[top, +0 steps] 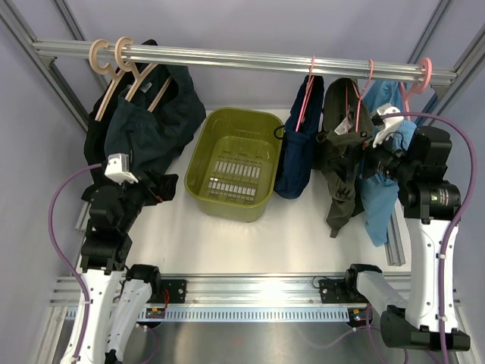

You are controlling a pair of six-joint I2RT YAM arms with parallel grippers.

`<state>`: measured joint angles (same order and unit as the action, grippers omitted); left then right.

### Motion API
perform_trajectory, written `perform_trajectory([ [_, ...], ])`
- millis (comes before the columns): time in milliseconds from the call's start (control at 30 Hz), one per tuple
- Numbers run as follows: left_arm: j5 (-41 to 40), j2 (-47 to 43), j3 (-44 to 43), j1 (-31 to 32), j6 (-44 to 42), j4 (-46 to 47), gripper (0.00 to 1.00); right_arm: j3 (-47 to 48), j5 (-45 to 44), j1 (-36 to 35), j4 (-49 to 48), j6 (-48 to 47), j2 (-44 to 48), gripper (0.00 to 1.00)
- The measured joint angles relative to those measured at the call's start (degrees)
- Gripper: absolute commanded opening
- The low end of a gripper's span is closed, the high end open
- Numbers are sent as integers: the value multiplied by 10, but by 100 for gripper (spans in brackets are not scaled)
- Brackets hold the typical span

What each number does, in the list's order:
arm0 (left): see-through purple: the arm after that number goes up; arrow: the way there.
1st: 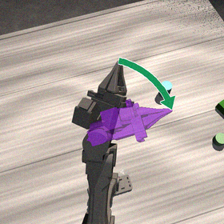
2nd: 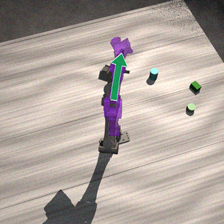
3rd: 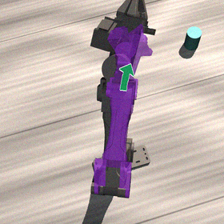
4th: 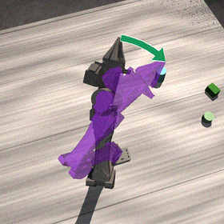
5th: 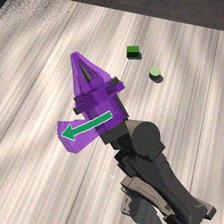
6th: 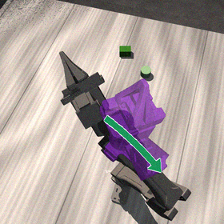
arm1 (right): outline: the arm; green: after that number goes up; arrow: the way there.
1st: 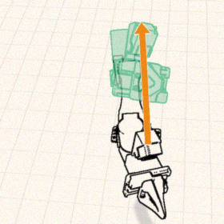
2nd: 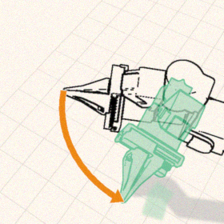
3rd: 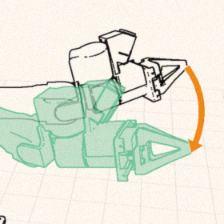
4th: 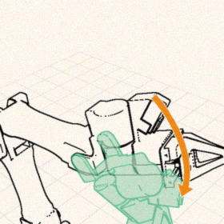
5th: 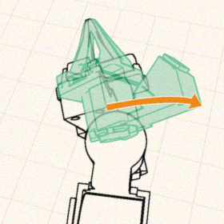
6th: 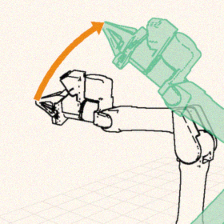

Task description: Remove the shorts from the hanger

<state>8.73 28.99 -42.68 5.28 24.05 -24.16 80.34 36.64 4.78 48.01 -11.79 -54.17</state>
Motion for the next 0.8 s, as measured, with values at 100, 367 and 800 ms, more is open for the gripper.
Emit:
perform_trajectory([
  [100,7,3,-1,0,2,5,99,5,48,0,28,-30,-15,99],
  [367,26,38,-18,0,15,13,99,80,72,-42,45,-17,-57,100],
  [800,50,49,-18,0,58,31,99,92,-249,-223,-124,186,-127,83],
])
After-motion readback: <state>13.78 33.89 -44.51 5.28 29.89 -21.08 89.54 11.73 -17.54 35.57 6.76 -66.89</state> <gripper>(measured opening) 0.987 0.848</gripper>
